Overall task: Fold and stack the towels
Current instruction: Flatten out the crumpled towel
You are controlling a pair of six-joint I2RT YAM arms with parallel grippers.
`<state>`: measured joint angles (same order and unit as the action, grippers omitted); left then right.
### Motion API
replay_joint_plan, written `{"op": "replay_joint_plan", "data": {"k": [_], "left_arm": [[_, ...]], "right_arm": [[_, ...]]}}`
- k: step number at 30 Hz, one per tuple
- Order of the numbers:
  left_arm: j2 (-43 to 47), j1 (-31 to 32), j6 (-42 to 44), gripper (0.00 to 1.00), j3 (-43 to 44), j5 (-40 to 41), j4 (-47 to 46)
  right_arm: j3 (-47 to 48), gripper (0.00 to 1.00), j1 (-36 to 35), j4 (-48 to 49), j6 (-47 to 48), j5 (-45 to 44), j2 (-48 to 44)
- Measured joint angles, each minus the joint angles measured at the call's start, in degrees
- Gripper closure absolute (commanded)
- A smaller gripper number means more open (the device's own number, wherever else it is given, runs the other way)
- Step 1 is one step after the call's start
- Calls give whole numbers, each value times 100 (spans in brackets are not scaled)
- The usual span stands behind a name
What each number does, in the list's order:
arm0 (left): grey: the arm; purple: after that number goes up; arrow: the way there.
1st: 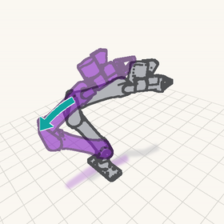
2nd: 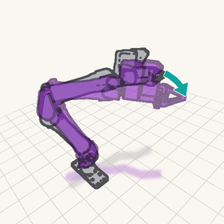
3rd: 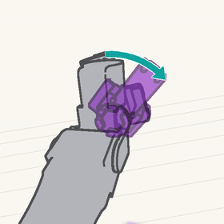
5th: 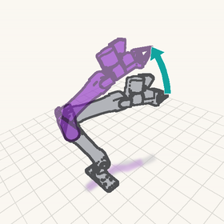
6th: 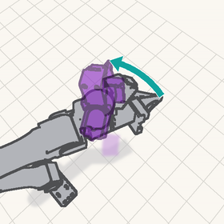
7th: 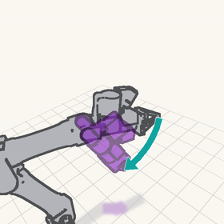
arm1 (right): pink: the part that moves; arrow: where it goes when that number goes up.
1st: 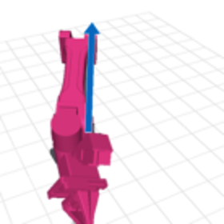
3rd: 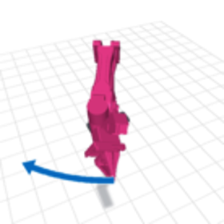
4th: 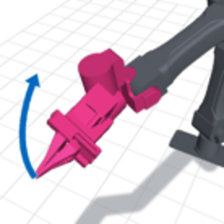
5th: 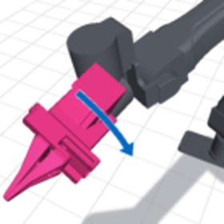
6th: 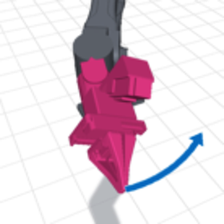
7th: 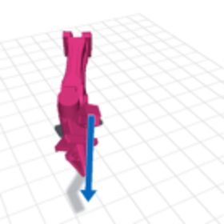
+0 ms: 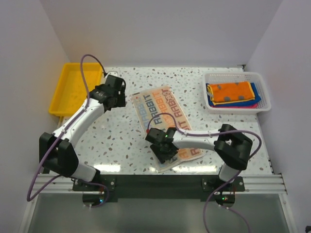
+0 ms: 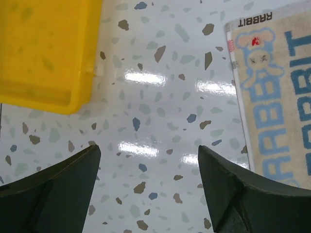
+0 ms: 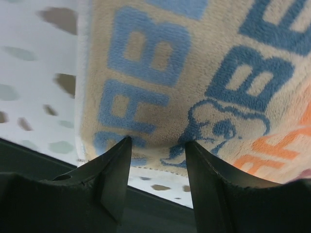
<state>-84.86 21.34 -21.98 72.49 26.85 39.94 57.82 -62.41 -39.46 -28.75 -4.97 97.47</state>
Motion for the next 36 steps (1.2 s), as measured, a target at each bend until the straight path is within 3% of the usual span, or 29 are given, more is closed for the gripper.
{"op": "replay_joint_plan", "data": {"k": [4,10,13,18,23,26,30,36], "left_arm": [[361,0,-63,0,-192,144,153],[881,0,-118,0,-535,186,85],[1021,-2,-72,0,-723,98,-74],[905,-2,76,0,-774,-297,-584],[168,9,160,3,-634,-820,-1082],[-396,68,175,6,-452,-1003,-1241],[-1106,308,208,18,-184,-1126,-1355],[-1825,800,221,23,-2,-1196,-1419]], "right_arm": [[651,50,-538,28,-57,98,496],[1495,53,-780,-50,39,-208,658],[1775,53,-380,-107,295,-387,509],[2133,53,1119,13,984,-522,269],[2474,55,2365,212,1561,-586,424],[2579,59,2597,354,1770,-525,710],[2601,69,2634,398,1912,-407,1178],[2284,77,2634,470,1932,-297,1390]]}}
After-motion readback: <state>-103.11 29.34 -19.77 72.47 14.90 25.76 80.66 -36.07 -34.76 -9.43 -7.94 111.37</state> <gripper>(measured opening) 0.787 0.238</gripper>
